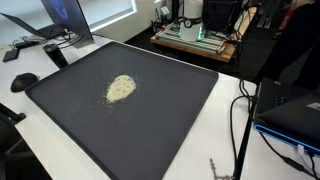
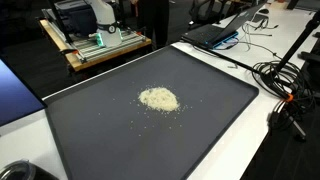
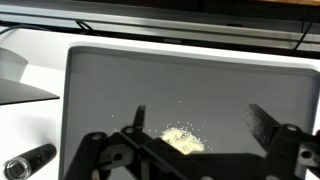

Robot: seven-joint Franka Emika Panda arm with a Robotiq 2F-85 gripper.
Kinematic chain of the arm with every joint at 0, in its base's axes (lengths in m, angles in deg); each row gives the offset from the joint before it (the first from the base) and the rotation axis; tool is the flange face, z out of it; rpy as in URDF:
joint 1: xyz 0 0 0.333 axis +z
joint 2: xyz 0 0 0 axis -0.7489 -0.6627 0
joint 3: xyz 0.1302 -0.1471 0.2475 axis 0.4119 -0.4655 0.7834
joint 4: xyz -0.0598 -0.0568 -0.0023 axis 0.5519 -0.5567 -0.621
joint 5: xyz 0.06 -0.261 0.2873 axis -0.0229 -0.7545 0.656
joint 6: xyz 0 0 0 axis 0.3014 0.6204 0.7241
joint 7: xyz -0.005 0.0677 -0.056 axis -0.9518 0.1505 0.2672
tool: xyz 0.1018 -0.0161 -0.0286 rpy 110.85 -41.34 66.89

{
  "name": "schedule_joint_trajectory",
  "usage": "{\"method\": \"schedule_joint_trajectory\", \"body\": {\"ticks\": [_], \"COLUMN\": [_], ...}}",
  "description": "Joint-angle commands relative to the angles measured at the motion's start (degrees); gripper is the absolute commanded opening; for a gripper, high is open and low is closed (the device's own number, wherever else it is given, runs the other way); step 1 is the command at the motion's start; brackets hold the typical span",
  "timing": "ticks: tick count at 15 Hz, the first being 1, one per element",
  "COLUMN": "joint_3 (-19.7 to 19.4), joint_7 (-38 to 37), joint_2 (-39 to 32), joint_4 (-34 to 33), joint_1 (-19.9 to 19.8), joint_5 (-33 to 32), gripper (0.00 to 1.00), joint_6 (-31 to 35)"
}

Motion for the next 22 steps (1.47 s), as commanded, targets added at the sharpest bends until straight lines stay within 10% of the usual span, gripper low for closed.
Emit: {"method": "schedule_joint_trajectory", "body": {"ticks": [1, 15, 22], "joint_3": [-0.12, 2.61, 7.64], "joint_7": [-0.02, -0.71, -9.59], "joint_2": [-0.05, -1.94, -7.73], "joint_4": [-0.14, 0.34, 4.16], "joint_1": [0.15, 2.49, 5.38], "joint_5": [-0.01, -0.08, -1.48], "gripper": [1.0, 1.0, 1.0], "joint_6": [-0.13, 1.14, 14.49]}}
